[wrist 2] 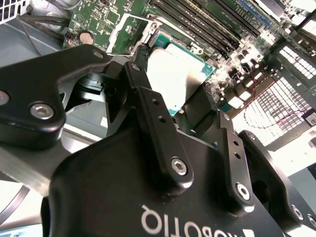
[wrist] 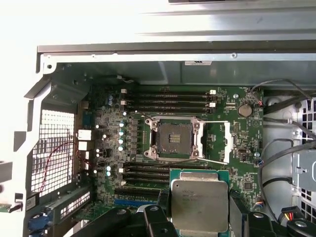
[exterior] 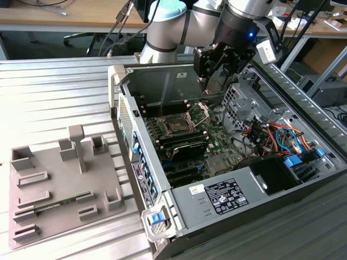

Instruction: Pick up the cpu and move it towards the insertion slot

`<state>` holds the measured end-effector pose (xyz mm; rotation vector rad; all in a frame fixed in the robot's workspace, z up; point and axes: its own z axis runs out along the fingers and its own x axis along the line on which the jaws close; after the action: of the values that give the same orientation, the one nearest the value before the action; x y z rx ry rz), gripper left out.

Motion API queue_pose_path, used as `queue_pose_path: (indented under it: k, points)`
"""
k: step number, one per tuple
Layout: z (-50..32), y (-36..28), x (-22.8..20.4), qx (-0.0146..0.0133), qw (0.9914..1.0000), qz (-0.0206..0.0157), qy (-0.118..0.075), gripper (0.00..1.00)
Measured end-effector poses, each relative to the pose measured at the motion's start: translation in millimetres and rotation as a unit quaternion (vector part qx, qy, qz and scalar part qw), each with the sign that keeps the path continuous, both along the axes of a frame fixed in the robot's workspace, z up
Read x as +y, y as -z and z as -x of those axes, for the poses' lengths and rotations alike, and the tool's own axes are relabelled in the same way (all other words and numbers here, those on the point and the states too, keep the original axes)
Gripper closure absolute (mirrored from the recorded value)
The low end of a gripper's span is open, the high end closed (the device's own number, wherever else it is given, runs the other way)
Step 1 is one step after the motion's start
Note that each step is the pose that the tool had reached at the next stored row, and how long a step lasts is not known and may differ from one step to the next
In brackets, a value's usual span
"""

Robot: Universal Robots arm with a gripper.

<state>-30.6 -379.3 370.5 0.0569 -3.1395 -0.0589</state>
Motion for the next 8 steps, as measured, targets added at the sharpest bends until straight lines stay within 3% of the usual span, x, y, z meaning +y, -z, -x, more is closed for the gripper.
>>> queue_pose_path:
  k: [8]
  points:
    - [0.0, 0.8, 4.6, 0.0000, 1.00000, 0.0001, 0.000, 0.45]
